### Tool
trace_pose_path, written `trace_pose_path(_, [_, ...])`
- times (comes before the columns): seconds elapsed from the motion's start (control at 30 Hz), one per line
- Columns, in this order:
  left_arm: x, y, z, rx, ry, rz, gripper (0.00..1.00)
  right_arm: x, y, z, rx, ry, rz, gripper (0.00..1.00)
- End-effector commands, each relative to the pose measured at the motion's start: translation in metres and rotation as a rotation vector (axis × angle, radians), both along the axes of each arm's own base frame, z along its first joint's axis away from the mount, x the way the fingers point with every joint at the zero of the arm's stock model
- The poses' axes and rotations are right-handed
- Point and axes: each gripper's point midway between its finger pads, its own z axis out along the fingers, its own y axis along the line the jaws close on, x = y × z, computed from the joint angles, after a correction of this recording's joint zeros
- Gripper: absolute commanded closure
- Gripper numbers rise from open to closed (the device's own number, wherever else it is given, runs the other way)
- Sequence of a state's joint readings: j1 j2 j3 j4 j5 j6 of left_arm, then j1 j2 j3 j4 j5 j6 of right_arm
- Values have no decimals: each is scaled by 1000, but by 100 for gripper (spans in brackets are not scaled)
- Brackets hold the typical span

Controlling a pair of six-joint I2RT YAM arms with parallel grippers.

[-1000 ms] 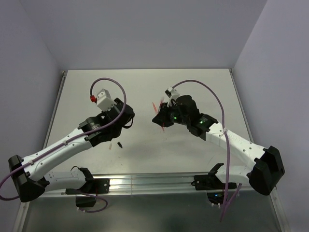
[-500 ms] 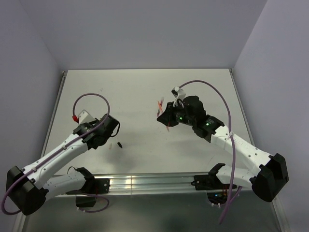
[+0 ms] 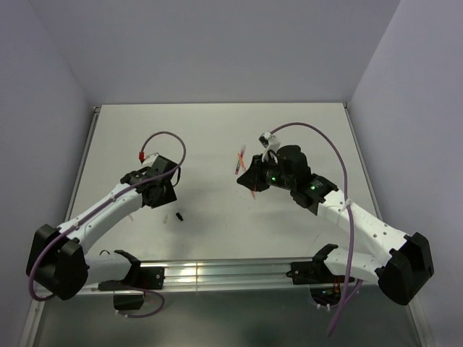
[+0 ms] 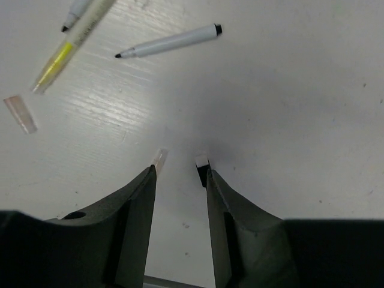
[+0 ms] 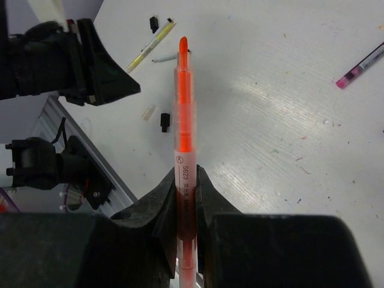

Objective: Insert the pens into the pen caps
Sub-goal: Pick up the pen from the center of the board, then insert the pen cap onto the pen.

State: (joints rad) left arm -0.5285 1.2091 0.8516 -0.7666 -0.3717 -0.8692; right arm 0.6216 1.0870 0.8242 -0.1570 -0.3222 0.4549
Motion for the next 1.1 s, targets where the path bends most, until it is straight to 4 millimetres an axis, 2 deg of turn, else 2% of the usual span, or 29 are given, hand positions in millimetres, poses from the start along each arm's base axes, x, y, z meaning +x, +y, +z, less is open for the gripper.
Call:
trace_pose_path(0.0, [4,-20,-7,-24,66,-171,56,1,-2,14,35,-50,-4,100])
trace_pose_path(0.13, [-1,-23,-19,-83,124,-154,59,0,-3,15,39,-54,-5,100])
trace_pose_path(0.27, [-3,-11,-24,-96,118,-50,58,0,-2,14,40,-51,1,100])
trace_pose_path(0.73, [-10,15,-37,-115,114,142,57,-1,1,8,40,-30,15,100])
trace_pose_path(0.8, [-8,18,-36,-131,100,156,57,-1,1,8,42,-31,17,100])
trace_pose_path(1.07, [-13,19,-54,-149,139,163,58,-1,1,7,39,-27,17,100])
